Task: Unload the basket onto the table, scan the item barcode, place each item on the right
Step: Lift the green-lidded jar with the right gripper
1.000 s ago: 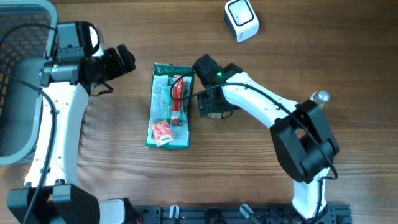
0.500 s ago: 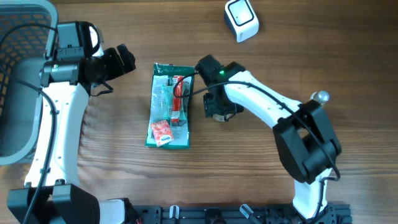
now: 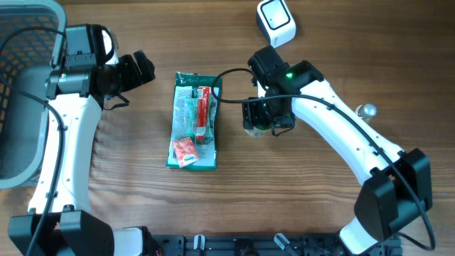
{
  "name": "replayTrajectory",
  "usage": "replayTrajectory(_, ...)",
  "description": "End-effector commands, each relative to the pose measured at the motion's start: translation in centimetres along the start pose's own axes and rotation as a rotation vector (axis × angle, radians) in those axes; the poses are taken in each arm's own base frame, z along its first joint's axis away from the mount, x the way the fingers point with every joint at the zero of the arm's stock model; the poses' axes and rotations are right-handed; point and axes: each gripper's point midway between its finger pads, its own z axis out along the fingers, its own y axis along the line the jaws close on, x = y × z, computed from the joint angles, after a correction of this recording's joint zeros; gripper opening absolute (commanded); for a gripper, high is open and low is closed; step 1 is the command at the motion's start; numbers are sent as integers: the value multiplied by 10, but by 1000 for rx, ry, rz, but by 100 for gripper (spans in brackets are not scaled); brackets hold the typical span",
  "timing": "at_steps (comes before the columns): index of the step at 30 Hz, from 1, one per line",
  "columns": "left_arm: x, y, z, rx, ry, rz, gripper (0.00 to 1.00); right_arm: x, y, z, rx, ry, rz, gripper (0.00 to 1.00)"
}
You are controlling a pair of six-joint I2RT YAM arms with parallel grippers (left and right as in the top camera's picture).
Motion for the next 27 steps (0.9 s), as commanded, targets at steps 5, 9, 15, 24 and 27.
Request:
replayTrajectory(5,-5,-3,-4,15,-13,20,100,7,7,-16,-41,6,-61,66)
replayTrajectory(9,-5,-3,-4,15,-13,20,100,7,6,-16,-41,7,-62,66)
replayTrajectory(15,-5,-3,-4,15,-13,20,100,7,6,-16,-40,7,-62,66)
replayTrajectory(24,-5,-3,-4,15,-13,20,100,18,0,-12,-21,53,-51,66)
replayTrajectory(27,-5,-3,-4,15,-13,20,100,22,-1,-12,-16,67,-47,62)
